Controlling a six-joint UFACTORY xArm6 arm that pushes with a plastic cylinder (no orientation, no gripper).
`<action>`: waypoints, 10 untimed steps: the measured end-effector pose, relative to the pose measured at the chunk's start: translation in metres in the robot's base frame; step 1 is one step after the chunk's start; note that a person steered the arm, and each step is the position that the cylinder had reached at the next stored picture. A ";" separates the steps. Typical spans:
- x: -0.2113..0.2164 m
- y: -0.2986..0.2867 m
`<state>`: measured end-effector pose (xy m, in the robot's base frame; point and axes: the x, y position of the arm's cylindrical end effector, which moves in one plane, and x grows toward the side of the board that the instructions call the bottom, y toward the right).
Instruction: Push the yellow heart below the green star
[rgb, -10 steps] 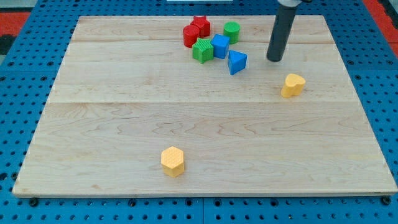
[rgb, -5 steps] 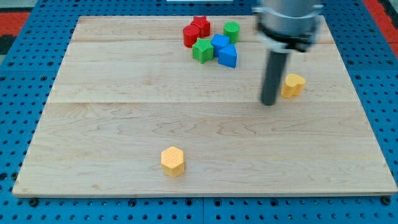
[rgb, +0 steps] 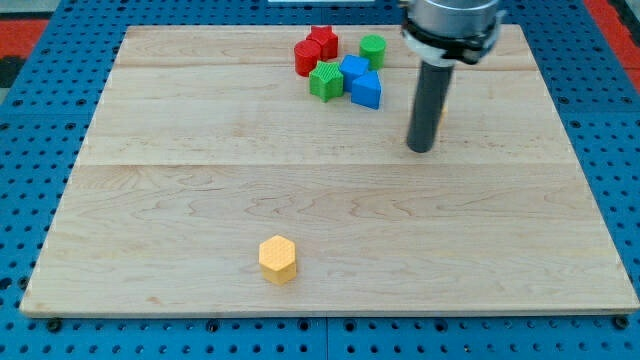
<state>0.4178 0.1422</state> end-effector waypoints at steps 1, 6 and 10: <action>-0.044 0.042; -0.021 -0.153; -0.023 -0.146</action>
